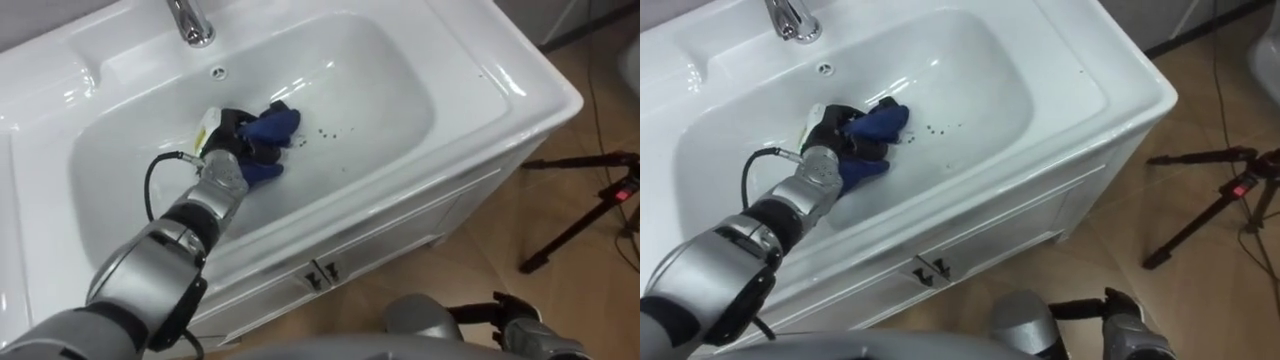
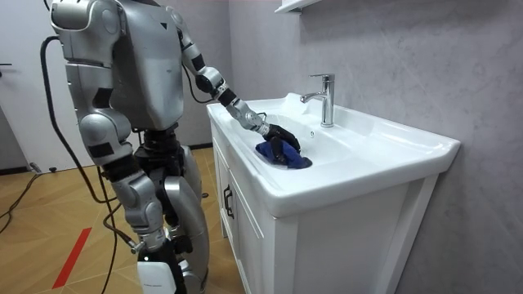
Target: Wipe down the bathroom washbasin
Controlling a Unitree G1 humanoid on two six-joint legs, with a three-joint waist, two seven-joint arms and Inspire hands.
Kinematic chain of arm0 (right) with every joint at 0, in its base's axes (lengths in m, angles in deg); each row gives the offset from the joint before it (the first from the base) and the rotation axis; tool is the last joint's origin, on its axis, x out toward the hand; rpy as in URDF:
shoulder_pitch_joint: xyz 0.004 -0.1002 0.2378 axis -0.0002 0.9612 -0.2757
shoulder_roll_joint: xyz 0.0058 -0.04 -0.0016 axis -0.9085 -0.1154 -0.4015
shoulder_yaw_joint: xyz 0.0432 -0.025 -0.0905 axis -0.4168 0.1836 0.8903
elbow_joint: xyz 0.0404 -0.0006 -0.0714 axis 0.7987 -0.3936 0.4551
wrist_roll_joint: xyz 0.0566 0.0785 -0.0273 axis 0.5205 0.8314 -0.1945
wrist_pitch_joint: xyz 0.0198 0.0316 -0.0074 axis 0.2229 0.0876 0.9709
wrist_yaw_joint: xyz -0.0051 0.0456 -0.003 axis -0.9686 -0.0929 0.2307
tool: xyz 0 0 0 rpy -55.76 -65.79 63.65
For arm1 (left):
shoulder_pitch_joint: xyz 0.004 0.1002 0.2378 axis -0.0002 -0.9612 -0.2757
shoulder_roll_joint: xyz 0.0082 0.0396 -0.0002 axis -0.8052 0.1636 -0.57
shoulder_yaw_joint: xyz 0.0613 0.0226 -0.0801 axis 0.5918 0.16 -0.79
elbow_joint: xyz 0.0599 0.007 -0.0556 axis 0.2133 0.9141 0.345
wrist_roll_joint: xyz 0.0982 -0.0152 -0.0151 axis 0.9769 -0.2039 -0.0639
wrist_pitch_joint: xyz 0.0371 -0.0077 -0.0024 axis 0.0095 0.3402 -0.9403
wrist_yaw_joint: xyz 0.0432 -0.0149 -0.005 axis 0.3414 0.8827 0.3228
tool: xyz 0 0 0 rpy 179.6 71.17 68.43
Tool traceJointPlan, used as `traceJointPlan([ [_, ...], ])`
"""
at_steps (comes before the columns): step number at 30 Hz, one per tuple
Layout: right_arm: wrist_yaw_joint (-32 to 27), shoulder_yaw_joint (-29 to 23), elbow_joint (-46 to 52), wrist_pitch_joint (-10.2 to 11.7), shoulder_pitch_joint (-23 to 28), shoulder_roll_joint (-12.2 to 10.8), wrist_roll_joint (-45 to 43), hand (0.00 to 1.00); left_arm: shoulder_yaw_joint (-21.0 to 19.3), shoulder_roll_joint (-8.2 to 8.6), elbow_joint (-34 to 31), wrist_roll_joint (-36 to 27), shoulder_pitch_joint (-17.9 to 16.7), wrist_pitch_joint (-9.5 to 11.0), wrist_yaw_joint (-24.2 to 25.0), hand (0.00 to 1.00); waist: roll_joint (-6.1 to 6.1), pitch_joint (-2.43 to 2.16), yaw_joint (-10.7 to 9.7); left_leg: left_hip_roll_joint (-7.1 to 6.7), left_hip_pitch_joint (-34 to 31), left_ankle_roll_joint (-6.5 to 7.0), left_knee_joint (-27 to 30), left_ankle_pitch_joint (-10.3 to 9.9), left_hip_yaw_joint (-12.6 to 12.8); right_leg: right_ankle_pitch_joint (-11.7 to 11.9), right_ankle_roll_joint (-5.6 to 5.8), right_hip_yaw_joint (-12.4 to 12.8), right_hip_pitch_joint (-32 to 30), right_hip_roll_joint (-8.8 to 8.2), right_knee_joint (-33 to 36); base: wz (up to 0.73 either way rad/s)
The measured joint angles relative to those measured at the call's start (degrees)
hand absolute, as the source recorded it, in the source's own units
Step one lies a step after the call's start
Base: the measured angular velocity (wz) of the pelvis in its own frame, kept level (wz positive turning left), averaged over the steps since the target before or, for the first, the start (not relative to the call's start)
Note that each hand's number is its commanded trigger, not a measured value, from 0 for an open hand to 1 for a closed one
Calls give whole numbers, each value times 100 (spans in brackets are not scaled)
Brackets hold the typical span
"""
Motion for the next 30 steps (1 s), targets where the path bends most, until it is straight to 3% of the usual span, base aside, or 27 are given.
traceJointPlan([
  [4, 0, 1, -2, 67, -11, 24, 77, 0, 248, -2, -654, 4, -151, -207, 6, 100, 108, -14, 10, -15, -99, 5, 4, 3, -3, 8, 13, -149, 36, -55, -75, 21],
  [6, -1, 1, -43, 139, -16, 30, 139, 0, 429, 31, -1010, 5, -215, -206, 176, 100, 173, -11, -2, -15, -93, 5, -11, 3, -1, 20, 18, -172, 96, -58, -72, 10],
  [9, -5, 0, -71, 177, 0, 34, 160, 0, 717, 339, -1517, 2, -208, -167, 610, 100, 213, -13, -59, -8, -54, 6, -56, 4, 22, 22, 15, -185, 117, -55, -76, -3],
  [11, -17, 0, -67, 177, -5, 44, 198, 0, 792, 565, -1724, -8, -206, 15, 805, 100, 221, -9, -131, -1, 43, 6, -147, 3, 70, 23, 14, -148, 181, -30, -130, -11],
  [18, -144, -6, -69, 124, 128, 68, 316, 0, 836, 514, -1877, -112, -199, -14, 1095, 100, 265, -12, -178, -2, 122, 6, -167, 3, 152, 36, 11, -142, 312, -29, -283, -1],
  [26, -345, -23, -32, 150, 168, 76, 205, 0, 1099, 511, -2203, -75, -239, -113, 1259, 100, 370, 30, -215, -8, 329, 6, -230, 3, 149, 37, 13, -164, 565, -28, -389, 2],
  [30, -463, -12, -28, 153, 181, 85, 326, 0, 1237, 511, -2381, -117, -238, -118, 1265, 100, 432, 20, -233, -10, 333, 6, -227, 3, 147, 42, 21, -190, 596, -35, -407, 5],
])
